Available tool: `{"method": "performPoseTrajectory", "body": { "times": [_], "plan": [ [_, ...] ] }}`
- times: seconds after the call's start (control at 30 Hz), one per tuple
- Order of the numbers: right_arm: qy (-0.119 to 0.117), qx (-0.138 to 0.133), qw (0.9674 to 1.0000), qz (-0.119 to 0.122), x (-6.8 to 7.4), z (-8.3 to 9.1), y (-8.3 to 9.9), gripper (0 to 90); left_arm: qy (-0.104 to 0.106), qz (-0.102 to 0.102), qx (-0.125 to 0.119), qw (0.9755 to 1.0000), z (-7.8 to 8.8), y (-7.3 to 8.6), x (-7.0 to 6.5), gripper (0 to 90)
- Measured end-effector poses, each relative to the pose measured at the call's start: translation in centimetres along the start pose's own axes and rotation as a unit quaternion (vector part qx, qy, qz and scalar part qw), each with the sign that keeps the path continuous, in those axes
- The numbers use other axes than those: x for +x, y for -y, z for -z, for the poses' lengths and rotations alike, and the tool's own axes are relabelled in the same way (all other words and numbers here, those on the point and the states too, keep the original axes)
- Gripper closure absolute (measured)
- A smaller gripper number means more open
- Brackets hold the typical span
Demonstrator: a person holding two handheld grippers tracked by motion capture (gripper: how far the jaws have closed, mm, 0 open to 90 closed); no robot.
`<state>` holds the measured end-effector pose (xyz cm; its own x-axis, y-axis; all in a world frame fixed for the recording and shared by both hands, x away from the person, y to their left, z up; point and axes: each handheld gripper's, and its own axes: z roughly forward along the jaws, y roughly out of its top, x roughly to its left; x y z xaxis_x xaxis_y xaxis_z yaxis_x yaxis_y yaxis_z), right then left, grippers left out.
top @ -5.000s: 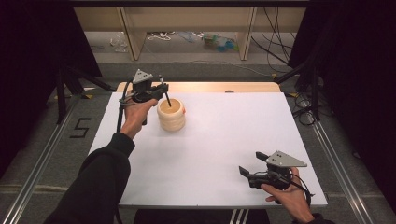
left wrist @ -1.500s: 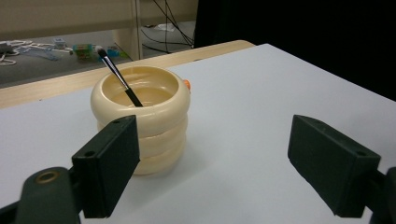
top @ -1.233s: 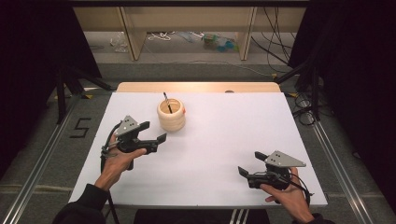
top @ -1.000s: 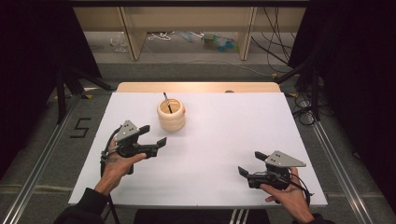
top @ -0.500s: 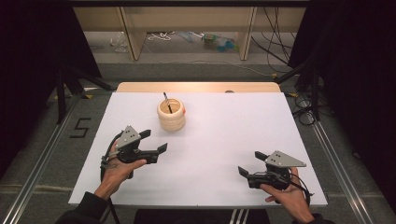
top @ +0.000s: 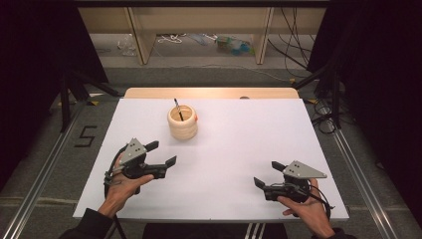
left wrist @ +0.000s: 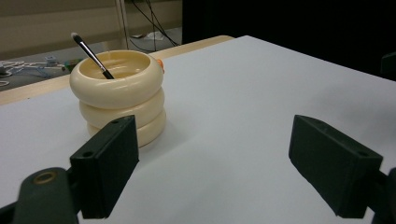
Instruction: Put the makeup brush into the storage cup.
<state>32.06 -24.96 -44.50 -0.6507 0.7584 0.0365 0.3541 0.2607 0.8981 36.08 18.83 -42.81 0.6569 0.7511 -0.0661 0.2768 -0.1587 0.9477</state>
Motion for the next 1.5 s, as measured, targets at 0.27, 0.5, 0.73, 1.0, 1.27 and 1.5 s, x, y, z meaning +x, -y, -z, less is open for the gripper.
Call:
{"method": "performPoseTrajectory", "body": {
  "times": [0.27, 0.5, 0.73, 1.0, 1.27, 1.5],
  "plan": [
    [-0.001, -0.004, 1.0000, -0.003, 0.0, 0.1, 0.0, 16.0, 0.008, -0.007, -0.004, 0.9999, 0.4, 0.4, -0.4, 15.7],
    [-0.009, -0.009, 0.9998, -0.014, 0.1, 0.0, 0.0, 16.0, 0.008, -0.009, -0.008, 0.9999, 0.7, 0.7, -0.6, 15.7],
    [-0.006, -0.020, 0.9997, -0.012, 0.0, 0.0, -0.1, 16.0, 0.003, -0.012, -0.012, 0.9998, 1.1, 0.8, -1.0, 15.7],
    [-0.001, -0.032, 0.9994, -0.011, -0.2, 0.2, -0.2, 16.1, 0.005, -0.012, -0.010, 0.9999, 1.3, 1.1, -1.4, 15.7],
    [0.006, -0.033, 0.9994, -0.011, -0.3, 0.3, -0.3, 16.1, 0.000, -0.012, -0.004, 0.9999, 1.3, 1.2, -1.3, 15.7],
    [0.006, -0.036, 0.9992, -0.013, -0.2, 0.3, -0.3, 16.1, -0.003, -0.011, -0.005, 0.9999, 1.4, 1.2, -1.1, 15.8]
  ]
}}
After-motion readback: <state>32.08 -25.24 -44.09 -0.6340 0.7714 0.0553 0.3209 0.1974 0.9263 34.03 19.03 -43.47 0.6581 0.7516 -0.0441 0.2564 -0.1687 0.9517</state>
